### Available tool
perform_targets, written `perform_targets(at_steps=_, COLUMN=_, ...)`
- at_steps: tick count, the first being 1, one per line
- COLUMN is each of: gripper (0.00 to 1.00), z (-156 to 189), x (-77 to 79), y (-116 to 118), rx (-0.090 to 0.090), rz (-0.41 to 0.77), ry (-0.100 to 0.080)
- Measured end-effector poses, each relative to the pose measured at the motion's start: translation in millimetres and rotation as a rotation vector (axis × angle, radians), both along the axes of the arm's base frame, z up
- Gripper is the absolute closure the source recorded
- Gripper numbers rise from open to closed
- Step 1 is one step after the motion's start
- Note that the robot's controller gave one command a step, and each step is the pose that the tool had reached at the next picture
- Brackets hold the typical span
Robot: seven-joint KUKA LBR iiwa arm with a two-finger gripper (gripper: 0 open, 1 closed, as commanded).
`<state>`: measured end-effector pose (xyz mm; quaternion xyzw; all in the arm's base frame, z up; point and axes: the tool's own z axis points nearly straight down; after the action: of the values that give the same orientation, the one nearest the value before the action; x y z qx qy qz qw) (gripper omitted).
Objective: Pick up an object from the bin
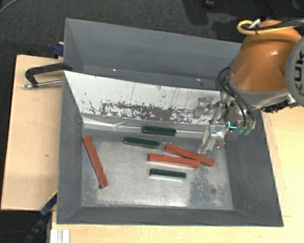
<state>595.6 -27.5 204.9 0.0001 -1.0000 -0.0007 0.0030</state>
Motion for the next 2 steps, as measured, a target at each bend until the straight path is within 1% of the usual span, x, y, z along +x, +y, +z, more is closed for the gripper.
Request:
perform_targets(at_steps=1, gripper=0.00, z=-134.6, x=-26.9, y=21.3, rx=0.001, rz=0.417, ry=-0.006)
perform_targets(at_steps=2, gripper=1.00, z=-128.6, x=-22.3, y=22.1, rx=0.000, rz=0.416, ry=-0.022)
